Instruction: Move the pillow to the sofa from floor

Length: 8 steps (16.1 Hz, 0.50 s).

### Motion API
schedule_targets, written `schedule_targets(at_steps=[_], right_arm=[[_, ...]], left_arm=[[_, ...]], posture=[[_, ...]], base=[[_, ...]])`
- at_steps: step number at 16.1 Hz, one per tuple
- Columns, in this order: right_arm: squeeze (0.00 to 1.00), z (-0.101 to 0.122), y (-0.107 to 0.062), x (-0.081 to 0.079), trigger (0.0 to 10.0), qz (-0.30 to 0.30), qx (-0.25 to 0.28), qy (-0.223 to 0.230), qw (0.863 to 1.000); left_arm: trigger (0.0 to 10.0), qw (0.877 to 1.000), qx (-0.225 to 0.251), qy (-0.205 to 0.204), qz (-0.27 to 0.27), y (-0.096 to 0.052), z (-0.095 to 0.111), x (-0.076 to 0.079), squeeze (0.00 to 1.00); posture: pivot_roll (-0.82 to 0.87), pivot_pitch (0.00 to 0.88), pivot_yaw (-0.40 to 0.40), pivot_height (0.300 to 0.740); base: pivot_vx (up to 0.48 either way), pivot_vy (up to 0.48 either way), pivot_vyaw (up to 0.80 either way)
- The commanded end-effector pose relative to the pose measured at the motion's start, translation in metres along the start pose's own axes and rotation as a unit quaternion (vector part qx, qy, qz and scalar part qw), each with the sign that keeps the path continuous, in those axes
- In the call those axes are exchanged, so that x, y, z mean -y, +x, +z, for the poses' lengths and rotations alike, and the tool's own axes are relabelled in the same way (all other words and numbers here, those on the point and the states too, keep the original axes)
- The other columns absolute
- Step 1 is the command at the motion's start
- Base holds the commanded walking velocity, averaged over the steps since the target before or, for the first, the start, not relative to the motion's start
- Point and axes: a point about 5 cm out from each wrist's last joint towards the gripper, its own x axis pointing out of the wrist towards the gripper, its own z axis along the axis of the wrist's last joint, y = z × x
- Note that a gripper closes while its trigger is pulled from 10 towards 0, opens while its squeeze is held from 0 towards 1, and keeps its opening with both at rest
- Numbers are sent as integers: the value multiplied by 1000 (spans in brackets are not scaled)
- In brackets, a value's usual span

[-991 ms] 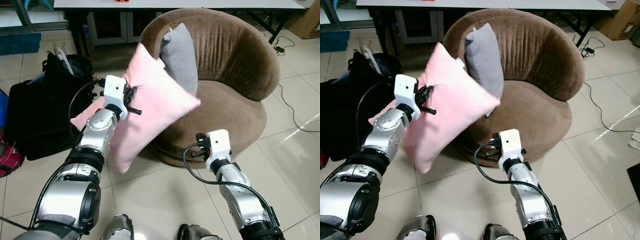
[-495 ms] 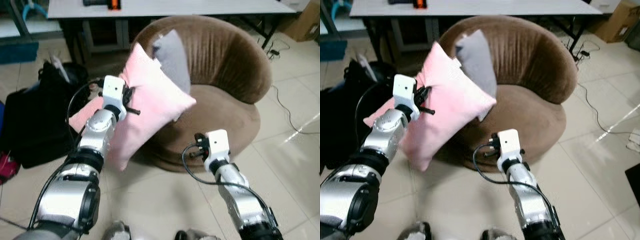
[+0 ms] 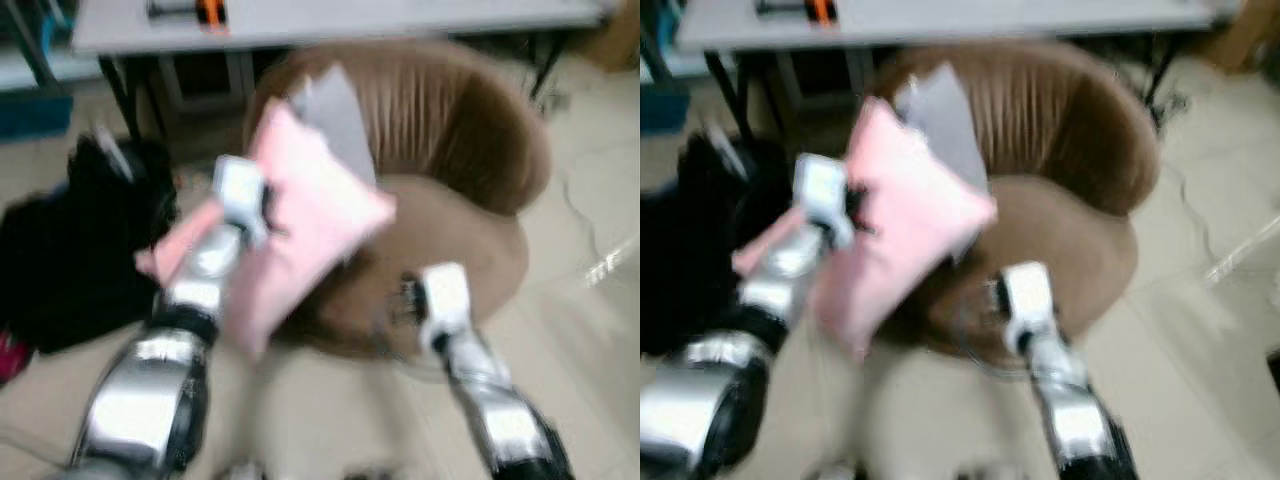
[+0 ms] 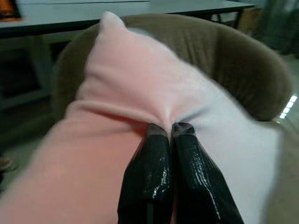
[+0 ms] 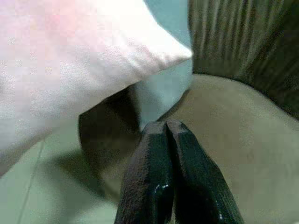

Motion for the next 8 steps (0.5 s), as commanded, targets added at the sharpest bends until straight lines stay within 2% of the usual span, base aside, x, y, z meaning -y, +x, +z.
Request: schedule_targets(at_steps=[1, 7, 8], right_arm=[[0, 2, 2, -7, 10000, 9, 4, 2, 1000], [0, 1, 1, -11, 10000, 14, 3, 4, 1000], [0, 0, 1, -12, 10000, 14, 2, 4, 1000]], left_arm=[[0, 999, 25, 18, 15, 0, 14, -13, 0], [0, 999, 19, 38, 19, 0, 13, -12, 0], [0, 999, 20, 37, 19, 0, 12, -13, 0]], posture=[[-55, 127, -57, 740], [-58, 136, -52, 740], [-58, 136, -50, 740]], base=[[465, 0, 0], [456, 0, 0], [398, -262, 0]])
